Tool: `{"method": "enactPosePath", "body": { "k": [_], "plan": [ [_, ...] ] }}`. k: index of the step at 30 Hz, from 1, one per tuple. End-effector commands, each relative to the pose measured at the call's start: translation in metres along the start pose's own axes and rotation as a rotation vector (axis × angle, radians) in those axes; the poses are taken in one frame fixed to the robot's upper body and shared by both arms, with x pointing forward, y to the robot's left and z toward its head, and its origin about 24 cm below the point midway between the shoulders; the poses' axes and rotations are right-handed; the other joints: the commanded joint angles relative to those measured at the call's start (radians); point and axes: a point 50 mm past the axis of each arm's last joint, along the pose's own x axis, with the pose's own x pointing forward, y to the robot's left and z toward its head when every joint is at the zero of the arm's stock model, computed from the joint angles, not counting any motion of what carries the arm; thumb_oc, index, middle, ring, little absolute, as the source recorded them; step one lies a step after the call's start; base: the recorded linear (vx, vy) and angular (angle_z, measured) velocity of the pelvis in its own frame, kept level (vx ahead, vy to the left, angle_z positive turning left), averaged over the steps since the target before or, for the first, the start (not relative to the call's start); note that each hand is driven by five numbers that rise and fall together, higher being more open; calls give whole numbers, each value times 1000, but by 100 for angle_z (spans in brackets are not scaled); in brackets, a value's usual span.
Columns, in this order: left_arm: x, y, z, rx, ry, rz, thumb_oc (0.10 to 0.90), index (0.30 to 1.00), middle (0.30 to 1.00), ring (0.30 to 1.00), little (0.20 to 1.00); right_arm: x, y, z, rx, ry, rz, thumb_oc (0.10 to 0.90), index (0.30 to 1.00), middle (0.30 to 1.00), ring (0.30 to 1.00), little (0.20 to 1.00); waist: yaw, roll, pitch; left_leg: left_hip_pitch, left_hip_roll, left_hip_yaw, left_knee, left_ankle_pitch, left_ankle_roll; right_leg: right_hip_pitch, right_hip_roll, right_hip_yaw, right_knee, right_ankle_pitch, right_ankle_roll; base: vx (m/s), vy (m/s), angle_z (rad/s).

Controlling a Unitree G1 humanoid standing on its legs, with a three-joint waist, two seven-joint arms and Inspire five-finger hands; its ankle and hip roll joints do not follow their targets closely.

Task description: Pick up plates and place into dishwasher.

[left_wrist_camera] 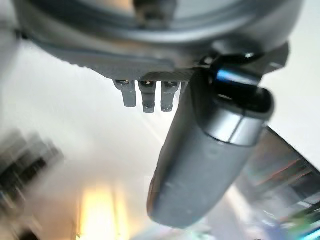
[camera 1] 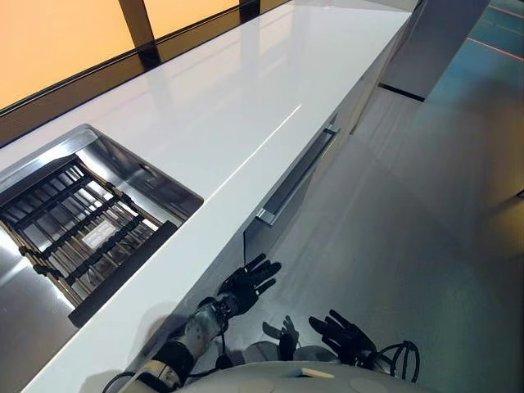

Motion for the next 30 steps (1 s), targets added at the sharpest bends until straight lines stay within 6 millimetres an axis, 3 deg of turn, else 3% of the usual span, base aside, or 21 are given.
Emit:
{"method": "enactPosePath", "body": {
  "k": [1, 5, 10, 19, 30],
  "plan": [
    [4, -2, 11, 209, -15, -49, 800, 900, 900, 900, 900, 1, -5, 30, -47, -91, 22, 800, 900, 900, 900, 900, 18, 41, 11, -23, -41, 27, 4, -72, 46, -31, 76, -47, 68, -49, 18, 2, 48, 5],
    [-19, 45, -15, 219, 86, 118, 800, 900, 900, 900, 900, 1, -7, 35, -70, -88, 19, 800, 900, 900, 900, 900, 30, 61, 12, -25, -45, 8, 2, -65, 40, -23, 72, -71, 62, -59, 12, 7, 54, 3],
    [-41, 74, -41, 136, 125, 213, 800, 900, 900, 900, 900, 1, -11, 31, -86, -53, 31, 800, 900, 900, 900, 900, 51, 80, 5, -22, -50, -19, 2, -64, 34, -6, 67, -97, 54, -71, 5, 32, 61, 18],
    [-49, 77, -58, 18, 115, 210, 800, 900, 900, 900, 900, 1, -15, 17, -116, 36, 44, 800, 900, 900, 900, 900, 98, 88, 0, -31, -58, -71, 2, -54, 27, 12, 59, -145, 48, -81, -3, 4, 21, 13],
    [-48, 78, -53, 66, 110, 231, 800, 900, 900, 900, 900, 2, -13, 7, -225, 137, 49, 800, 900, 900, 900, 900, 129, 81, 6, -33, -62, -101, 2, -46, 25, 25, 53, -177, 51, -89, -8, -7, -6, 15]
  ]
}}
